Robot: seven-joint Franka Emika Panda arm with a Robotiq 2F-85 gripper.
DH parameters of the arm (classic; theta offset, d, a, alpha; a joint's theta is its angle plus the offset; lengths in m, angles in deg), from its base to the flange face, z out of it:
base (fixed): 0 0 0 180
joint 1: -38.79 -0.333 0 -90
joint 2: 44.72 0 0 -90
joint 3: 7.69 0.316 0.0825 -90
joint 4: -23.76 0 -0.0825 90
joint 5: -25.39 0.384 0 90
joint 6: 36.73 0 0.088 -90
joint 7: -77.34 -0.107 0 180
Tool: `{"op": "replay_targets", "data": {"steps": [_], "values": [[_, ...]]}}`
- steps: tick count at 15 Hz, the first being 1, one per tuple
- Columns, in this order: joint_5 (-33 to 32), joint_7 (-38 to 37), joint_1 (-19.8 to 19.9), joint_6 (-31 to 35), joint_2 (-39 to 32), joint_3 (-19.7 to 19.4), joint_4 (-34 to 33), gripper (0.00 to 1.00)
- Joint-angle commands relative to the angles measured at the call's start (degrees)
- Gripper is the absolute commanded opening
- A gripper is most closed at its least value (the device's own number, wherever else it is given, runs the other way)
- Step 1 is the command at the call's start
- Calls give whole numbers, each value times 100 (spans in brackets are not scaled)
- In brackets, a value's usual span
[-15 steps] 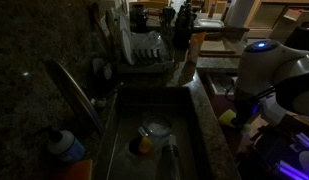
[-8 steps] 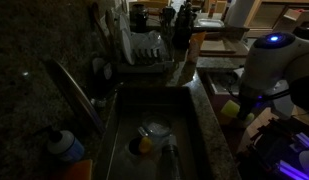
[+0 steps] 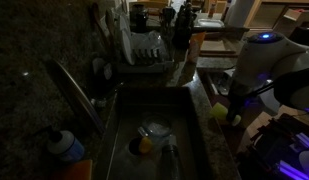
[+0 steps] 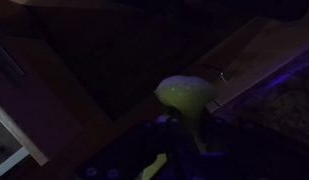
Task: Pick the sponge and wipe the counter on the right
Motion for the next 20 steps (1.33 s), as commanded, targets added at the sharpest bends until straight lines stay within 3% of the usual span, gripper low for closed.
{"op": "replay_targets", "data": {"steps": [1, 7, 9, 14, 20], "values": [[236, 608, 46, 274, -593, -34, -412, 5], [1811, 1785, 93, 370, -1395, 26, -1091, 5], [1931, 1470, 150, 285, -1464, -3, -1114, 5], [1158, -68, -9, 618, -1261, -15, -840, 5], [-418, -2170, -255, 460, -1323, -44, -914, 5]]}}
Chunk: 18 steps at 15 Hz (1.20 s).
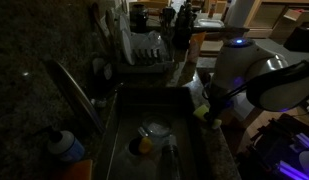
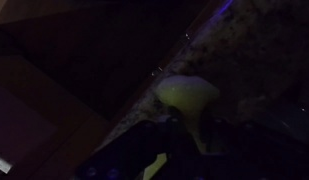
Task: Pick the sponge and wipe the counter on the right
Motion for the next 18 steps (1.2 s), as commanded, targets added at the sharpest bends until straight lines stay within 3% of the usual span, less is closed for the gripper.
{"op": "replay_targets", "data": {"steps": [1, 4, 10, 11, 13, 18], "values": [[-590, -900, -37, 42, -145, -60, 37, 5], [-306, -949, 25, -29, -159, -51, -10, 5], [1320, 144, 365, -156, -125, -168, -74, 5], [1510, 297, 417, -215, -147, -191, -107, 45], [1765, 499, 493, -313, -153, -224, -151, 51], [1901, 670, 606, -469, -274, -292, -248, 86]]}}
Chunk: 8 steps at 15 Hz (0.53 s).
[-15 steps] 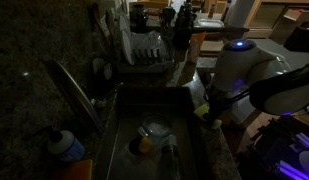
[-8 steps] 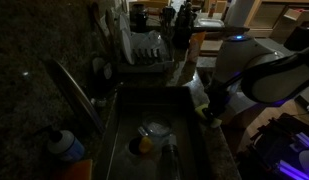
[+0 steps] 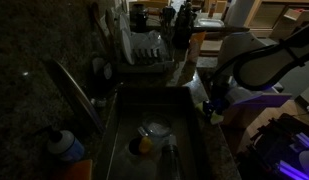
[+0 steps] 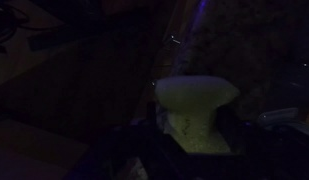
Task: Pick the sponge and wipe the counter on the right
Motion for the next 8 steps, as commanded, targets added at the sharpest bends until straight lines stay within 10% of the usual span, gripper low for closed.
{"op": "replay_targets", "data": {"steps": [1, 8], "values": [[175, 234, 112, -298, -193, -30, -210, 93], [-142, -326, 3, -702, -107, -18, -359, 100]]}}
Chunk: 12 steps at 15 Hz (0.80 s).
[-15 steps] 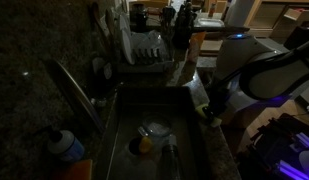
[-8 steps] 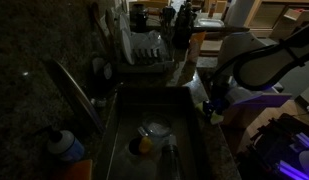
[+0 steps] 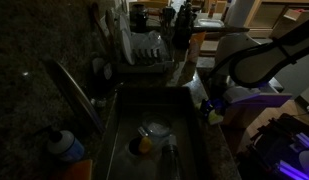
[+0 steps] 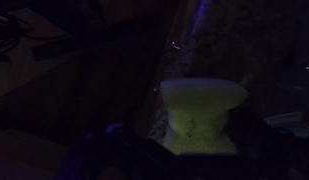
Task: Pick the sponge and wipe the counter on the right
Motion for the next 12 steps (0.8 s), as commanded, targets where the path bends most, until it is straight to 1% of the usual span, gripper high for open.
{"op": "replay_targets", "data": {"steps": [1, 2, 4, 6, 7, 8, 10, 12], "values": [[-344, -628, -122, -488, 165, 0, -146, 100], [-444, -867, -171, -653, 277, 23, -158, 100], [-697, -1583, -311, -1007, 647, 102, -134, 100], [-1051, -2610, -439, -1482, 1174, 254, -41, 100], [-1218, -3071, -443, -1630, 1502, 330, 59, 100], [-1310, -3569, -490, -1790, 1813, 476, 108, 100], [-1292, -4348, -524, -1950, 2480, 744, 256, 100], [-1197, -4821, -477, -2071, 3219, 876, 437, 100]]}}
